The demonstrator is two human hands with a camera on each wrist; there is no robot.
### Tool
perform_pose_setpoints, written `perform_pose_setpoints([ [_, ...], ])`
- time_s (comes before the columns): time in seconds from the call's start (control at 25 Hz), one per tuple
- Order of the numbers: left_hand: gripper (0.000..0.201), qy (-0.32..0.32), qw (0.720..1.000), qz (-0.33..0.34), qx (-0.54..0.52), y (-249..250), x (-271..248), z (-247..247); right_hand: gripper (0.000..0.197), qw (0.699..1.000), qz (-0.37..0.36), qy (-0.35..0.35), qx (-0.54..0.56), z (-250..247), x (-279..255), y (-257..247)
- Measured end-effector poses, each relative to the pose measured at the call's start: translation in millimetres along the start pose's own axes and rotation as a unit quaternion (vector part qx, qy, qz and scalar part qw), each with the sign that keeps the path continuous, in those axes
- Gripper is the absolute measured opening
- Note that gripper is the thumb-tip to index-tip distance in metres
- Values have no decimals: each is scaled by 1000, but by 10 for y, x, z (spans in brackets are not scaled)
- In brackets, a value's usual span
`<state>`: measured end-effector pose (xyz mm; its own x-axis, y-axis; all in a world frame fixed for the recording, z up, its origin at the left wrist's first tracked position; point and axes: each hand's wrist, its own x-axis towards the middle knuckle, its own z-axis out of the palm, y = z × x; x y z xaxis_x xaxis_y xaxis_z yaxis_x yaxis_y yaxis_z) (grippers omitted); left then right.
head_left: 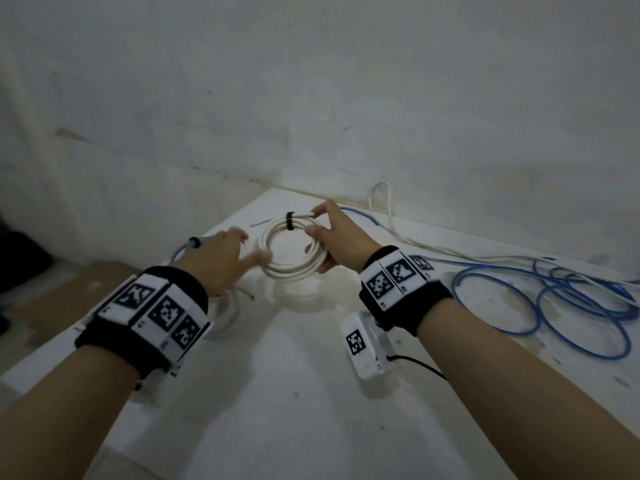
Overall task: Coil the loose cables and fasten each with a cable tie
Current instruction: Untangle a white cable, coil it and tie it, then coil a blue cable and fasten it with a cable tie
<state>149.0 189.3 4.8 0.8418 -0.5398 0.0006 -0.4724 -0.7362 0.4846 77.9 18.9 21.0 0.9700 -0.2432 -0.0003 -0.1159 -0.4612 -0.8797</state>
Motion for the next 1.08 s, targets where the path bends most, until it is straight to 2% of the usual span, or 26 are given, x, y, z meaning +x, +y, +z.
perform_pose_setpoints([
  [0.04, 66, -41, 994, -9, 99, -123, 2, 4, 18, 999, 33, 5, 22, 73, 125, 27],
  [0.12, 69, -116, 975, -26, 189, -246, -28, 48, 13, 993, 96, 8, 62, 229, 340, 100],
  [0.24, 67, -174, 967, -21, 185, -341, -35, 116, 14, 982, 159, 9, 106, 451, 575, 176],
  [0.36, 76, -203, 967, -27, 150, -383, -12, 152, 35, 980, 158, -22, 122, 521, 658, 172],
  [0.44, 73, -202, 968, -27, 150, -367, -4, 158, 48, 990, 120, -78, 19, 523, 656, 158],
  [0.48, 68, -199, 967, -24, 157, -360, 4, 162, 54, 987, 102, -102, -76, 536, 644, 149],
  [0.56, 56, -195, 965, -9, 173, -327, 20, 162, 70, 952, 66, -123, -273, 565, 639, 184],
  [0.6, 52, -198, 964, -7, 179, -310, 30, 161, 75, 936, 71, -127, -320, 573, 641, 202],
  [0.68, 48, -207, 960, -8, 188, -268, 18, 127, 79, 931, 81, -130, -331, 575, 634, 211],
  [0.8, 46, -172, 970, 14, 171, -152, 36, 46, 71, 934, 71, -140, -321, 372, 562, 171],
  [0.88, 56, -100, 976, 11, 192, -44, 79, 22, 63, 933, 72, -134, -327, 124, 487, 192],
  [0.96, 55, -44, 981, 15, 190, 195, 111, 57, 54, 909, 95, -128, -386, -205, 371, 327],
  [1.08, 46, -44, 989, 60, 128, 671, 84, 234, 35, 861, 134, -78, -484, -727, 60, 698],
])
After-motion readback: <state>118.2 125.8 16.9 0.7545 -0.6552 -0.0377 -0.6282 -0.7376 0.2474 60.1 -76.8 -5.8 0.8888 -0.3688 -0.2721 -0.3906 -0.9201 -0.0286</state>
